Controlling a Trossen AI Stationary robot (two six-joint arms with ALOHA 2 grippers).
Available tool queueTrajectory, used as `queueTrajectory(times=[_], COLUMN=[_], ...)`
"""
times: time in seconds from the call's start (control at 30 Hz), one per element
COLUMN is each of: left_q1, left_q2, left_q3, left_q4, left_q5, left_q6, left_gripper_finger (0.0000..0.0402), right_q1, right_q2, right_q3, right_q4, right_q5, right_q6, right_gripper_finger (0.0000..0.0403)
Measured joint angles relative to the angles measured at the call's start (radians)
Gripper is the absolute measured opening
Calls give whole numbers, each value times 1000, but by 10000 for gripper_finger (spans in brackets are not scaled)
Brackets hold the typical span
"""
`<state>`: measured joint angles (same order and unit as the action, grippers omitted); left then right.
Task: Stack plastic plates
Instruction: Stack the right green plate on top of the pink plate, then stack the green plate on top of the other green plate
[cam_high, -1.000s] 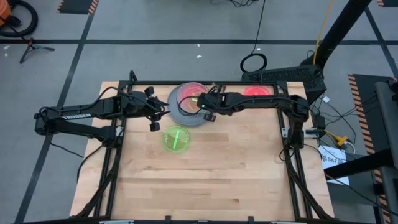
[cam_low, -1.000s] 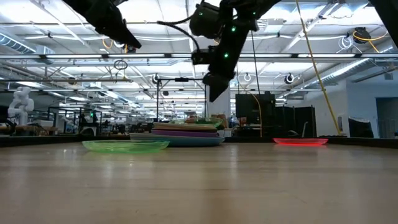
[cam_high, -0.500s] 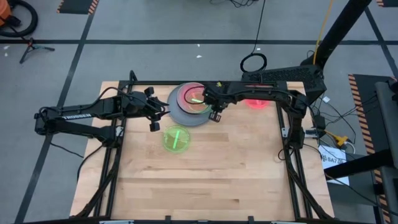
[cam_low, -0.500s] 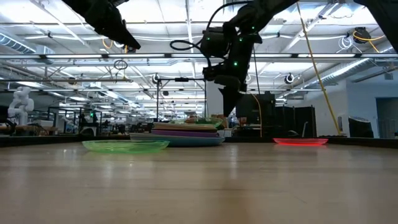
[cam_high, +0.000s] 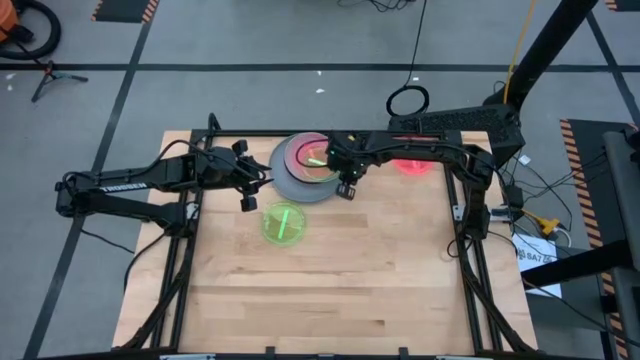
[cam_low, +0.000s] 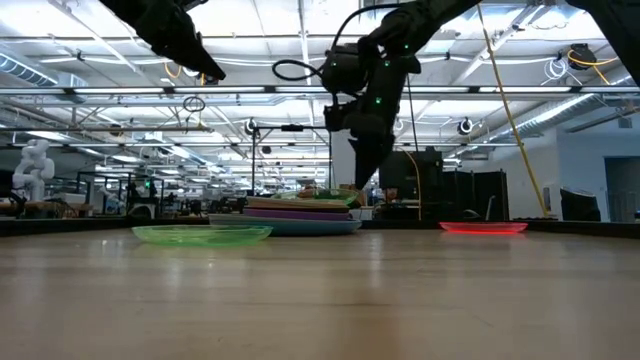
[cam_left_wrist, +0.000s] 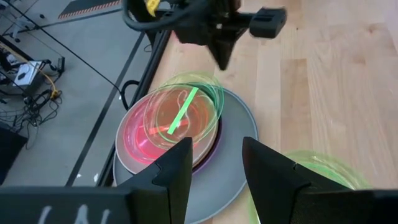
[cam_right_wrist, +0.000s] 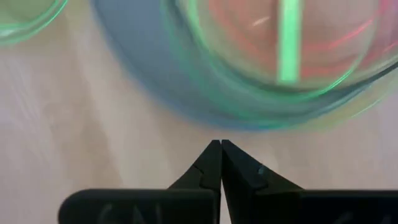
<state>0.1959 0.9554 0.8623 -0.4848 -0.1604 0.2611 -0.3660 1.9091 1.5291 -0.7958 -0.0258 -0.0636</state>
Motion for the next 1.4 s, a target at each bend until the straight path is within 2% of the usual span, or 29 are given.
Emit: queueTrajectory(times=[0.2, 0.33, 0.43, 0.57, 0.7, 0.8, 0.93, 1.07, 1.4], left_q1=[0, 0, 0, 0, 0, 0, 0, 0, 0], left_q2=[0, 0, 0, 0, 0, 0, 0, 0, 0], left_q3=[0, 0, 0, 0, 0, 0, 0, 0, 0], left_q4=[2, 9, 8, 9, 9, 9, 9, 9, -30], left_q5=[0, 0, 0, 0, 0, 0, 0, 0, 0], left_q6=[3, 4, 3, 4, 6, 6, 6, 6, -30], left_gripper_finger=[147, 147, 147, 147, 147, 147, 147, 147, 147], right_q1=[1, -6, -9, -8, -12, -19, -21, -11, 76], right_q2=[0, 2, 4, 4, 4, 5, 3, -8, -20], right_q3=[0, 0, 0, -5, -47, -74, -81, -81, -81], right_q4=[47, 107, 39, -5, 119, 204, 283, 341, 215], right_q5=[53, 32, -8, 13, 77, 82, 94, 161, 129], right_q6=[30, 2, 5, 31, 17, -2, -12, -33, -27], right_gripper_finger=[1, 1, 1, 0, 0, 0, 0, 0, 0])
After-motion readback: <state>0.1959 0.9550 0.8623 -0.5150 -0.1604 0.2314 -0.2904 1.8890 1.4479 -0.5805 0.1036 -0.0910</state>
